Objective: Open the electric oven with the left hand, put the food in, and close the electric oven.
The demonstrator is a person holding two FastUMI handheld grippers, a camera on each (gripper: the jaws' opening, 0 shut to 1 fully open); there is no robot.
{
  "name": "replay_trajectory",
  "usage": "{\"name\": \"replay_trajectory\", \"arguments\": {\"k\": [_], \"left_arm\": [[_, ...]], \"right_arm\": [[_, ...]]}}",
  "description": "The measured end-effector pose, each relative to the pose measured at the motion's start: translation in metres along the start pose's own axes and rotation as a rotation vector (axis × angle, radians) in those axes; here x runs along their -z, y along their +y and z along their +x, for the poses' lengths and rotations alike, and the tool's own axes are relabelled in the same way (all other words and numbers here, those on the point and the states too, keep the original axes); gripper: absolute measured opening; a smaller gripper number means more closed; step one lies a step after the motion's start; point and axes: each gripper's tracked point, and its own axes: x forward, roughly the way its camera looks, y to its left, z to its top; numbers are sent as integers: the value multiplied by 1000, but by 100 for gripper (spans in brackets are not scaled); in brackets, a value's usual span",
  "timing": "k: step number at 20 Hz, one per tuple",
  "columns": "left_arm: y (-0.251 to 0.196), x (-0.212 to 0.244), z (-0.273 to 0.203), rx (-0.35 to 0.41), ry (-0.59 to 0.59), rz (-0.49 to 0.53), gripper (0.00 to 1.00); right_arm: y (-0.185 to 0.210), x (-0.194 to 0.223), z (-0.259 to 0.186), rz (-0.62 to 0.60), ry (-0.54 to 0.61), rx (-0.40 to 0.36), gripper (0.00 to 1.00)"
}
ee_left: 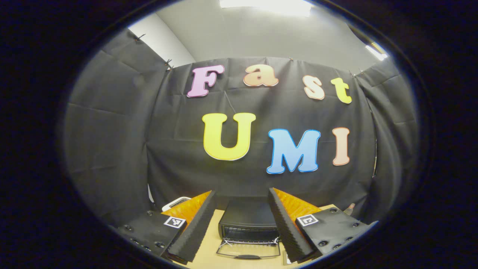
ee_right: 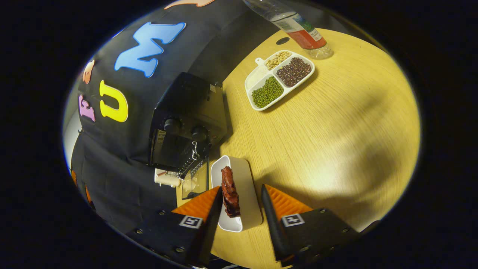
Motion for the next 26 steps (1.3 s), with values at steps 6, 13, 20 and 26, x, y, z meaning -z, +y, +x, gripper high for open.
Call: {"name": "replay_trajectory", "arguments": {"k": [6,13,20,26], "left_arm": [[6,-4,14,44,-10,-12,97],[22,-5,19,86,-22,-38,89],[48,-10,21,110,-44,-58,89],[76,-8,19,116,-43,-59,89]], "right_arm": [[14,-6,-6,3,-40,14,11],[59,-17,-33,19,-92,-70,11],[134,-25,-45,76,-160,-222,11],[181,-23,-23,94,-188,-289,11]]}}
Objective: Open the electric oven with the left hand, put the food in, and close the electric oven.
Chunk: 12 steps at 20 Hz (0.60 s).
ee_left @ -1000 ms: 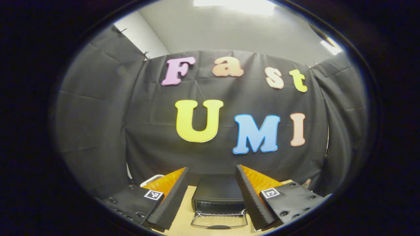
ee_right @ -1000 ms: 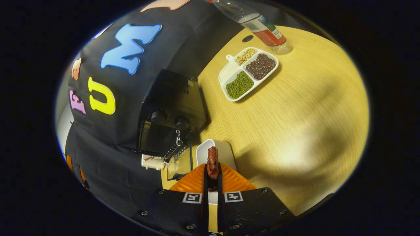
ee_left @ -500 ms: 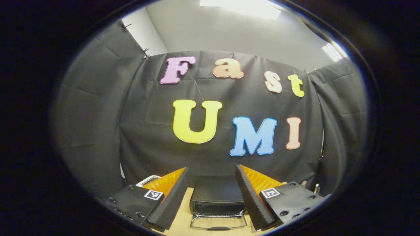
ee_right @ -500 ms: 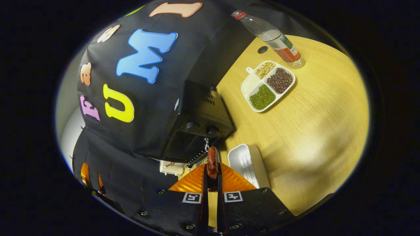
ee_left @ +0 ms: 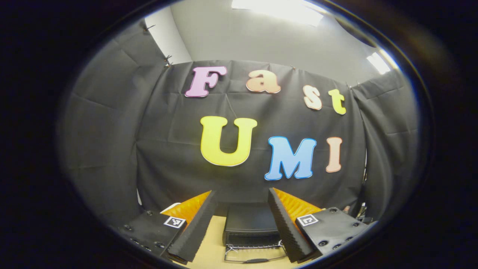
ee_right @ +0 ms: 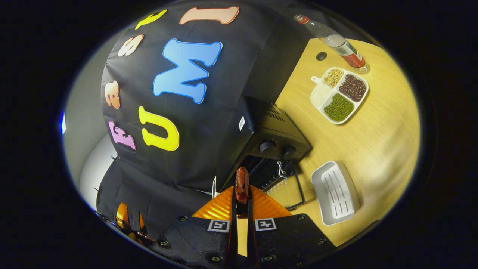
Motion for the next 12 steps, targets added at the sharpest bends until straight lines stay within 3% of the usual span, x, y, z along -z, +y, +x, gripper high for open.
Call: {"name": "replay_trajectory", "arguments": {"k": [3,4,5,7,12], "left_arm": [[17,-1,-2,-12,-2,5,89],[23,-2,-4,-21,-3,5,93],[29,-3,-6,-28,-5,3,89],[40,-3,-6,-41,-4,1,93],[66,3,-4,-73,13,6,89]], "right_arm": [[7,13,27,-15,-2,3,10],[8,17,37,-20,-1,4,10],[10,22,47,-19,1,3,10],[12,26,66,-14,-6,3,10],[7,29,111,55,-87,23,11]]}}
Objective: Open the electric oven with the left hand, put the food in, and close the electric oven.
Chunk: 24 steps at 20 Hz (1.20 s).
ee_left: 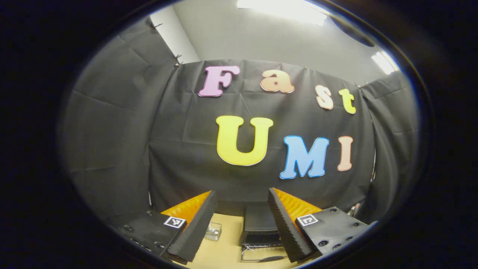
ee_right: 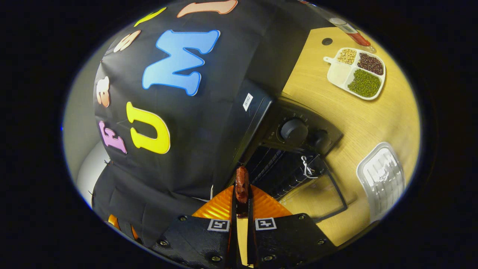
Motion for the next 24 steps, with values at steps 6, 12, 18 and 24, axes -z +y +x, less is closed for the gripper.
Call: {"name": "replay_trajectory", "arguments": {"k": [6,12,18,24], "left_arm": [[24,17,7,-24,42,1,94],[43,23,13,-48,59,-1,96],[55,33,18,-58,86,6,96],[55,37,23,-53,87,-2,93]], "right_arm": [[-13,4,48,36,-96,56,11],[-31,7,83,57,-119,88,11],[-49,-1,106,191,-206,91,11],[-63,-7,113,176,-226,211,19]]}}
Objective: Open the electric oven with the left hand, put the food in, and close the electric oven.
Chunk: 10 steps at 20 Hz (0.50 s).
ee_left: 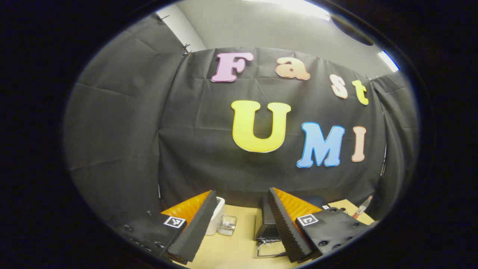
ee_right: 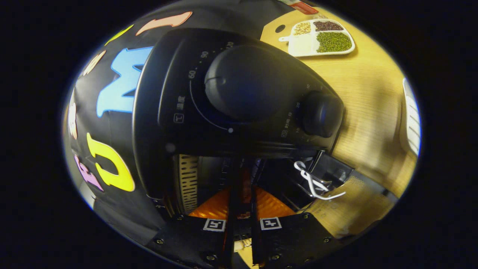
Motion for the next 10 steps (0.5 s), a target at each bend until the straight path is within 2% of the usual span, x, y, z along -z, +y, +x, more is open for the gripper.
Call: {"name": "replay_trajectory", "arguments": {"k": [1,2,3,5,6,7,8,9,10], "left_arm": [[0,0,1,2,0,-1,93],[-1,-1,3,5,0,-2,93],[-3,2,5,11,2,-6,93],[-4,2,5,16,-4,-14,96],[-5,0,5,18,-6,-19,96],[-4,2,5,20,-5,-24,96],[-5,2,6,23,-7,-28,93],[-6,3,8,25,-7,-30,96],[-7,4,8,30,-8,-33,93]], "right_arm": [[-4,-1,0,-21,-8,45,19],[-4,0,-1,-46,-12,68,25],[-7,1,1,-73,-9,101,26],[-5,2,-6,-144,-9,133,35],[-6,1,-8,-184,-14,155,46],[-9,-1,-16,-224,-17,188,53],[-10,2,-14,-243,-18,192,53],[-8,-2,-24,-254,-18,196,67],[-6,-4,-28,-264,-20,194,68]]}}
